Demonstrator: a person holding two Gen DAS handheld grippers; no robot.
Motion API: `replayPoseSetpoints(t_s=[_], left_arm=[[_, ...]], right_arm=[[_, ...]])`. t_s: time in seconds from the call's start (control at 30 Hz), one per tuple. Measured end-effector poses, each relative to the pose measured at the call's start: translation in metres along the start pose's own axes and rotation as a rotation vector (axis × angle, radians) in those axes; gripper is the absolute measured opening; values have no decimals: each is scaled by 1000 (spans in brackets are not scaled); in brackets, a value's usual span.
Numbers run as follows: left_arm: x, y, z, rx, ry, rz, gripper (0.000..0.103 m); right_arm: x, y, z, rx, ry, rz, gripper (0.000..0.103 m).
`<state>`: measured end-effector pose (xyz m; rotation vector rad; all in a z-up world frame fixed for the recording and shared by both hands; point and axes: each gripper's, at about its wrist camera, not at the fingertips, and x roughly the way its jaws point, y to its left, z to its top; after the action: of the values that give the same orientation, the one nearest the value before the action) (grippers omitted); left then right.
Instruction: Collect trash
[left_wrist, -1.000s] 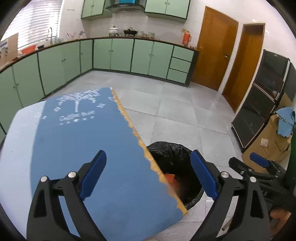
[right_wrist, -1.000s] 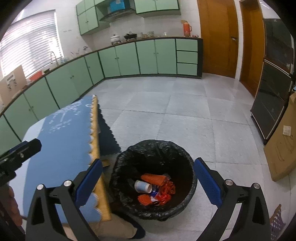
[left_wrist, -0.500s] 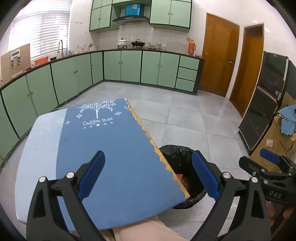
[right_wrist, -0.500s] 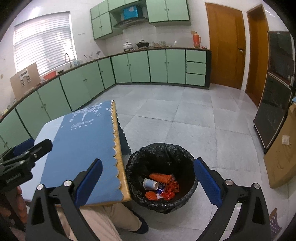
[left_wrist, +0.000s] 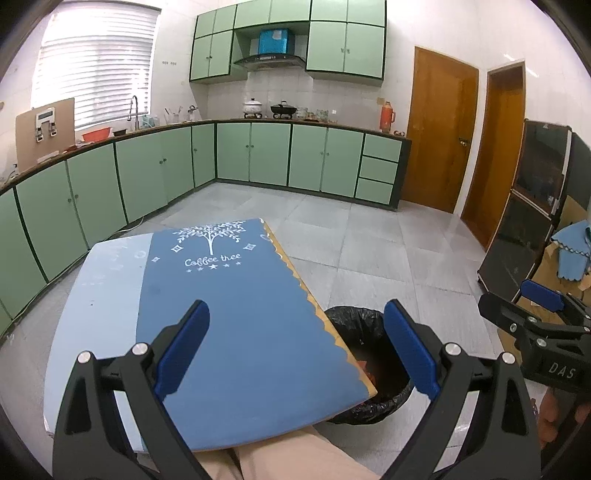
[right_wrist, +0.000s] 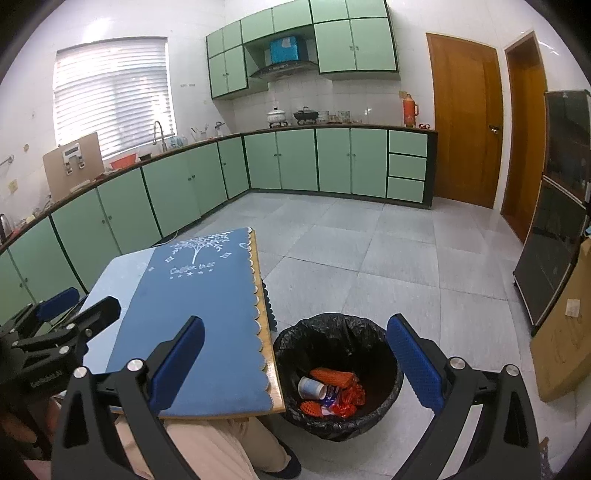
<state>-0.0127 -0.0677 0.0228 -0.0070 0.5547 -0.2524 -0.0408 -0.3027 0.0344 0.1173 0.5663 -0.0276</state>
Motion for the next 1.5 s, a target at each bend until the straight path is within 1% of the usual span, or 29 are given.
replayPoseSetpoints(t_s=[0.17,0.37,0.7,1.5], left_arm=[[-7,2,1,4,-15,3,92],[-13,8,4,-15,-29,4,92],[-17,10,5,-33,-38,13,92],[-17,10,5,-30,-41,18,92]], right_arm=[[-9,6,4,-10,-22,1,97],[-13,11,7,-25,-35,6,97],[-11,14,11,-35,-32,13,97],[-7,16,11,-34,-30,11,97]])
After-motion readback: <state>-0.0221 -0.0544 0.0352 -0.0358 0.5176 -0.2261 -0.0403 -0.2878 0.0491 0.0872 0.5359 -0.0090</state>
